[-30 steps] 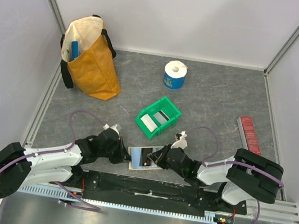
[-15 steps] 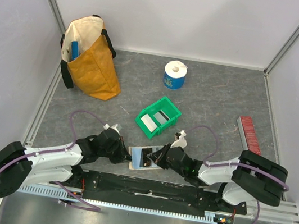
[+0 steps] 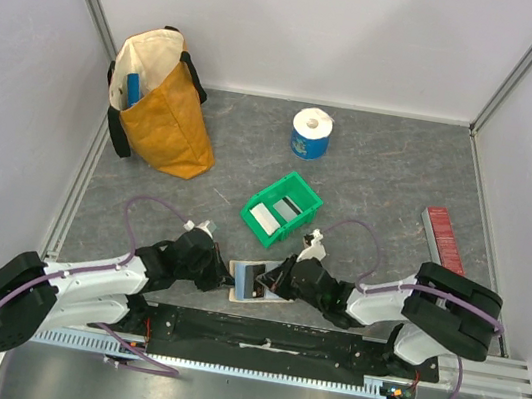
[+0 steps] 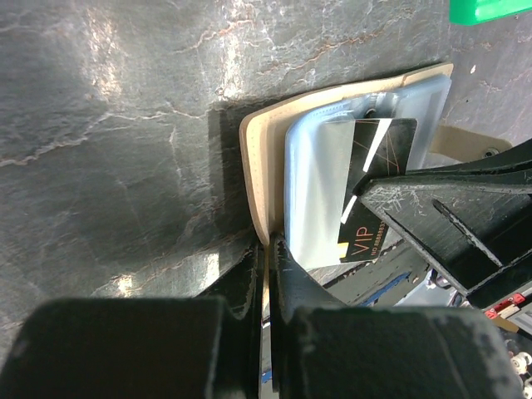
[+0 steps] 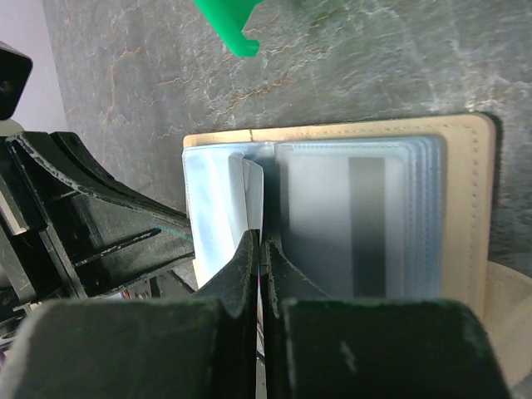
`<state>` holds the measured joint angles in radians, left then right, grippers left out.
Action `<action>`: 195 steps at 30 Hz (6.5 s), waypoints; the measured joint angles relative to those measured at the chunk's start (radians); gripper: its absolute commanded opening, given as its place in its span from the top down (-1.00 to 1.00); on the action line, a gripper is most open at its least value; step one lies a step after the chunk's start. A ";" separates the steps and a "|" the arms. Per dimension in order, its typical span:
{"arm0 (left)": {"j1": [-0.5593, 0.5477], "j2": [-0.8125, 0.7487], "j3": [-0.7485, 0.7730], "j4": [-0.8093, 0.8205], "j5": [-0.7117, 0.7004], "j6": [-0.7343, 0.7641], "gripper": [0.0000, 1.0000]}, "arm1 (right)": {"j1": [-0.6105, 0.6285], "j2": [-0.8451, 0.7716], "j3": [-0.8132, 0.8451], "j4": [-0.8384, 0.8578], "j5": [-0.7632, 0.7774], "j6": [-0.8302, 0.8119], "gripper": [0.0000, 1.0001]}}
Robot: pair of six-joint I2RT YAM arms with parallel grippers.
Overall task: Put the credit cards into the card holder
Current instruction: Insert the credit card into the card holder, then pick up the credit card from the storage box.
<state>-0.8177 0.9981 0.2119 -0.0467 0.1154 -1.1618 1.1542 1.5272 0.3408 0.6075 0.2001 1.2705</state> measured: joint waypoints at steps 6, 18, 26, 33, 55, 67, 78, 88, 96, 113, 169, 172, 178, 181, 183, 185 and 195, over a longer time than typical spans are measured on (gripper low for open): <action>0.000 0.001 0.001 0.000 0.000 0.000 0.97 | -0.005 0.017 0.008 0.022 -0.022 -0.020 1.00; 0.000 -0.015 0.001 -0.006 -0.006 0.000 0.96 | -0.013 -0.036 0.006 -0.050 -0.032 -0.063 0.15; 0.000 -0.027 -0.002 -0.013 -0.013 0.000 0.96 | -0.006 -0.117 0.024 -0.167 0.005 -0.108 0.12; 0.000 -0.026 -0.002 -0.013 -0.013 0.000 0.96 | -0.006 -0.056 0.071 -0.167 -0.011 -0.132 0.14; 0.000 -0.014 0.002 -0.010 -0.009 0.001 0.97 | -0.008 0.034 0.106 -0.091 -0.088 -0.199 0.38; 0.000 -0.013 0.004 -0.010 -0.010 0.001 0.96 | -0.011 -0.015 0.079 -0.090 -0.076 -0.205 0.20; 0.000 -0.035 0.004 -0.036 -0.019 0.002 0.97 | -0.010 -0.350 0.102 -0.338 0.095 -0.325 -0.61; 0.000 -0.043 0.005 -0.048 -0.021 0.002 0.96 | -0.078 -0.392 0.288 -0.543 0.150 -0.515 -0.73; 0.000 -0.044 0.009 -0.056 -0.021 0.014 0.96 | -0.208 -0.212 0.473 -0.620 0.006 -0.640 -0.76; 0.000 -0.090 0.011 -0.087 -0.020 0.034 0.96 | -0.403 0.045 0.666 -0.682 -0.312 -0.782 -0.79; 0.000 -0.067 0.018 -0.086 -0.020 0.037 0.96 | -0.459 0.365 0.910 -0.782 -0.592 -0.917 -0.22; 0.000 -0.067 0.018 -0.086 -0.020 0.037 0.96 | -0.460 0.365 0.910 -0.788 -0.591 -0.918 -0.10; 0.000 -0.064 0.018 -0.084 -0.020 0.037 0.97 | -0.468 0.365 0.910 -0.790 -0.587 -0.916 0.13; 0.000 -0.060 0.018 -0.082 -0.020 0.037 0.97 | -0.472 0.365 0.910 -0.790 -0.588 -0.916 0.24; 0.000 -0.054 0.018 -0.079 -0.020 0.037 0.96 | -0.475 0.365 0.910 -0.790 -0.589 -0.916 0.29; 0.000 -0.049 0.018 -0.076 -0.019 0.037 0.96 | -0.478 0.365 0.910 -0.790 -0.589 -0.915 0.35; 0.000 -0.040 0.019 -0.066 -0.016 0.037 0.96 | -0.495 0.365 0.910 -0.789 -0.592 -0.916 0.45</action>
<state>-0.8173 0.9577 0.2310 -0.1127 0.0994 -1.1248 0.6594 1.8923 1.2510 -0.1818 -0.3916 0.3550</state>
